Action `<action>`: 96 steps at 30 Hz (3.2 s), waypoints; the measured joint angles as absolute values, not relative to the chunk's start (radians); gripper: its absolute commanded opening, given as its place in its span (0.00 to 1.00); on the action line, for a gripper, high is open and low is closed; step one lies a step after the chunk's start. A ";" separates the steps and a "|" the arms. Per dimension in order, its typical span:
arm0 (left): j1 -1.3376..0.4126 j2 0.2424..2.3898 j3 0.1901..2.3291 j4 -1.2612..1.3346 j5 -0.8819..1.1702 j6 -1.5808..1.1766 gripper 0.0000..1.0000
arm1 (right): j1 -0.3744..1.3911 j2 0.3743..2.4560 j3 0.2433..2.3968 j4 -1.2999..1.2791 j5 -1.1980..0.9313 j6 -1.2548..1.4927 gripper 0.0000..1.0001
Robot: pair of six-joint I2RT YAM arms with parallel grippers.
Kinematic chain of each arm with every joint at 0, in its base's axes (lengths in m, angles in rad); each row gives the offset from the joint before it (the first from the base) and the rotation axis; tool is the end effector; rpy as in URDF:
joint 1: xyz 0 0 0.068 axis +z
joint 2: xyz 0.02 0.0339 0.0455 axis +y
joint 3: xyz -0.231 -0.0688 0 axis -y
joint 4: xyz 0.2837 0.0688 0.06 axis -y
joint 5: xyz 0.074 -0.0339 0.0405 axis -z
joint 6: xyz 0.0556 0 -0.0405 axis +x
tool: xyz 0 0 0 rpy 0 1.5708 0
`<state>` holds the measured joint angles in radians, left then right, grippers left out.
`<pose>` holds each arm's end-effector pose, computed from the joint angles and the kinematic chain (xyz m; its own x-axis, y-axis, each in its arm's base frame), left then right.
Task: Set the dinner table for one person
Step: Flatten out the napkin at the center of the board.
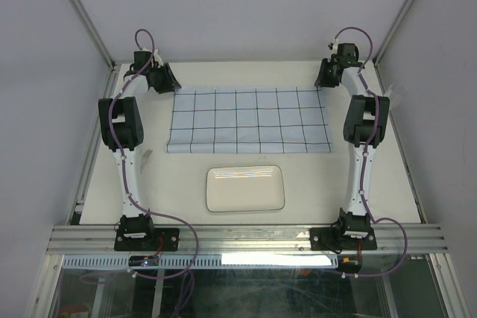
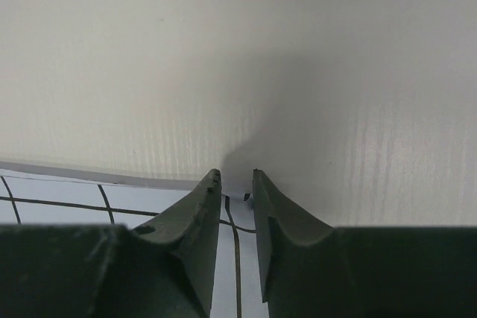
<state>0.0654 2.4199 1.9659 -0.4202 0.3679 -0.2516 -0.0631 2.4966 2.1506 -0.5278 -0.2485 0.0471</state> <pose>0.5556 0.0163 0.0991 -0.7834 -0.2841 -0.5527 -0.0266 0.9039 -0.4269 0.5736 -0.0225 0.1145 -0.7689 0.0943 -0.6323 -0.0603 0.9739 0.2186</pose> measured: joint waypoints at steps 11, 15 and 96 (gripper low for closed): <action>0.065 2.420 1.964 -0.415 0.380 -0.255 0.37 | -0.063 2.497 2.151 -0.529 -0.252 0.045 0.10; 0.065 2.420 1.964 -0.402 0.396 -0.261 0.37 | -0.063 2.497 2.151 -0.529 -0.252 0.044 0.09; 0.038 2.180 1.606 -0.405 0.477 -0.276 0.35 | -0.063 2.278 1.971 -0.733 -0.302 0.004 0.01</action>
<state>0.0383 2.1803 1.6062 -0.4046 0.4774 -0.2760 -0.0628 2.2780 1.9709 -0.7334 -0.3016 0.0044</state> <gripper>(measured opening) 0.349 0.012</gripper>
